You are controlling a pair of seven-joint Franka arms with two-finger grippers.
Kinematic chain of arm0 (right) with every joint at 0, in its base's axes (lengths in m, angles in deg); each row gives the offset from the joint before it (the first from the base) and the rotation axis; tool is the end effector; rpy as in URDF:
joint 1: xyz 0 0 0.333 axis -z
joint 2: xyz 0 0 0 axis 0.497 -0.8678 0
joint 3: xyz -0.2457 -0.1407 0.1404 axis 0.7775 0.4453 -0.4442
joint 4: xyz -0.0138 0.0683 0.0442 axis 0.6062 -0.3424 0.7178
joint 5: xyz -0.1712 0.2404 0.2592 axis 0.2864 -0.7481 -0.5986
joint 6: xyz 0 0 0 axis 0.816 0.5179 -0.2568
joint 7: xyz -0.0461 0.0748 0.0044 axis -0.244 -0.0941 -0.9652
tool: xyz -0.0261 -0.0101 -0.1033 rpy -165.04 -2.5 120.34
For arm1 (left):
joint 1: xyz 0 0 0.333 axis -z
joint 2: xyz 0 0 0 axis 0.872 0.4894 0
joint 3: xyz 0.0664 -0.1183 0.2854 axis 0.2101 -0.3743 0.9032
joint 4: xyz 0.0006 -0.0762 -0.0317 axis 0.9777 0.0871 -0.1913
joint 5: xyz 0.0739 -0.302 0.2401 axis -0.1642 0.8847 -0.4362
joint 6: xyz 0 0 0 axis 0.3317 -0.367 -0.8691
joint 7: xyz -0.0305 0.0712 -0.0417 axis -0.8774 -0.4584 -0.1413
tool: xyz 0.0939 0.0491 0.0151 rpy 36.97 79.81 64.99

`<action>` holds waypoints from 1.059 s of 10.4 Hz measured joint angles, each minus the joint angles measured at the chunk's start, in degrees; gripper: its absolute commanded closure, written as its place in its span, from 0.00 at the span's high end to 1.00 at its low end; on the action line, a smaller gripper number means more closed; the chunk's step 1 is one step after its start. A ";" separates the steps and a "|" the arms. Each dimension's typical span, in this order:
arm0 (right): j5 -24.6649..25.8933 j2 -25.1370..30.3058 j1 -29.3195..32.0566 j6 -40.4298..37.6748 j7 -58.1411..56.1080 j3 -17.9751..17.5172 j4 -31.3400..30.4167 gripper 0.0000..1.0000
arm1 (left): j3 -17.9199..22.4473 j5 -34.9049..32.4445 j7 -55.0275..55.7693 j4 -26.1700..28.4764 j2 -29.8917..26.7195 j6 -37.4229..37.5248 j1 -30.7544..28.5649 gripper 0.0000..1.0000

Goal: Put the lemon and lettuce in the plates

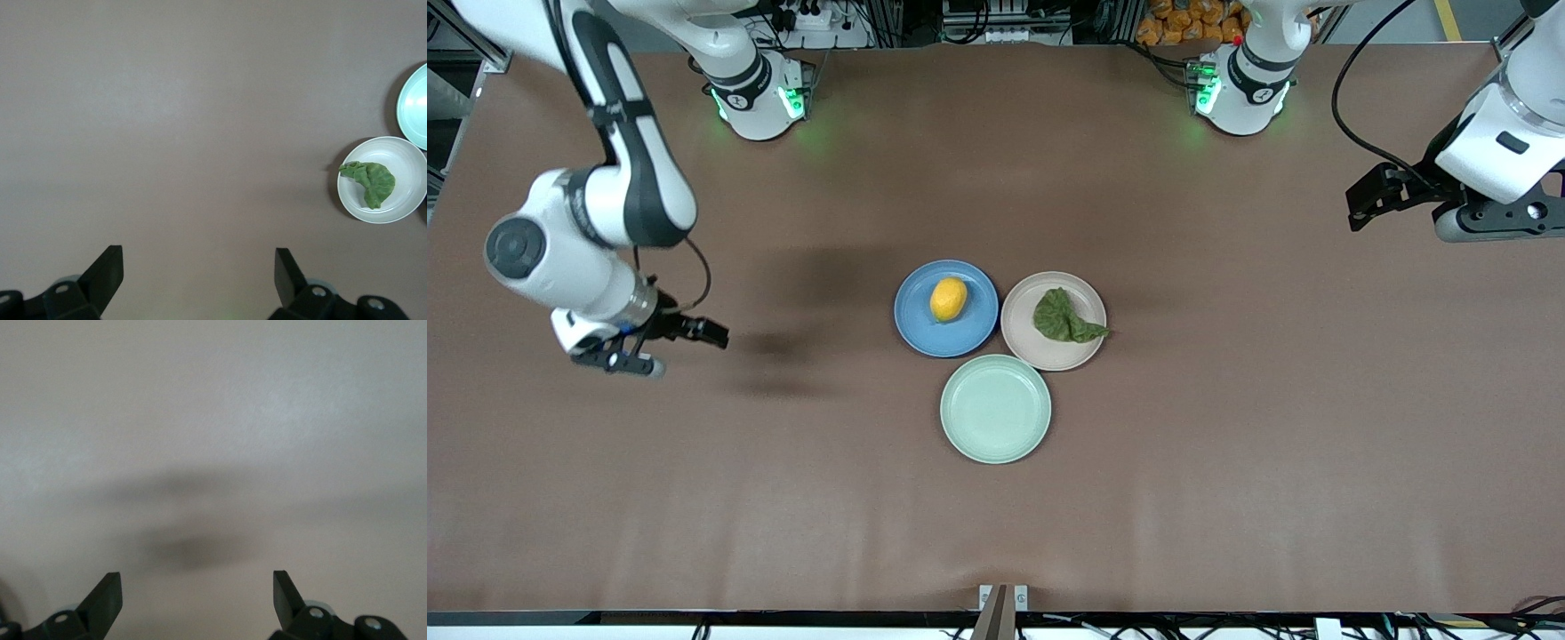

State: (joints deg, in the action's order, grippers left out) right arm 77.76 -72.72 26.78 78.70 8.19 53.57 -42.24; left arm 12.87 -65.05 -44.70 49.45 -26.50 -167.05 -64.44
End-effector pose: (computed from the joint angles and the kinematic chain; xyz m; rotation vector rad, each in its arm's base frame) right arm 0.5598 0.0279 0.3286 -3.0704 0.2677 -0.0169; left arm 0.5390 -0.0904 0.6324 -3.0956 -0.0194 -0.0020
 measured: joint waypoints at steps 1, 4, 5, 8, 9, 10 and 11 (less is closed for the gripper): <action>0.27 2.36 1.33 0.30 0.00 -1.31 -1.59 1.00 | 0.00 0.00 0.00 -0.02 -0.04 -0.01 -0.01 1.00; 4.36 6.64 2.43 -1.25 -0.04 -1.69 -1.13 1.00 | 0.05 0.00 -2.06 -0.19 -0.49 -1.10 -0.12 1.00; 4.86 7.52 2.58 -5.16 -0.04 -1.66 0.96 1.00 | 0.11 0.00 -2.84 -0.21 -0.62 -1.29 -0.25 1.00; 5.02 9.57 3.02 -21.97 -0.07 -0.92 13.92 1.00 | 0.16 0.00 -3.53 -0.21 -0.70 -1.75 -0.39 1.00; 5.02 9.99 3.11 -27.28 -0.10 -0.87 18.52 1.00 | 0.16 0.00 -3.55 -0.21 -0.70 -2.06 -0.40 1.00; 5.02 10.24 3.10 -31.84 -0.42 -0.88 22.71 1.00 | 0.16 0.00 -3.56 -0.21 -0.70 -2.25 -0.40 1.00; 5.02 10.30 3.10 -35.31 -1.19 -0.89 26.30 1.00 | 0.16 0.00 -3.56 -0.22 -0.70 -2.31 -0.41 1.00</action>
State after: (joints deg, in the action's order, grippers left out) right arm 82.78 -62.42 29.88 43.39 7.01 52.68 -15.94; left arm 13.03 -65.05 -48.26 49.23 -27.20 -169.36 -64.84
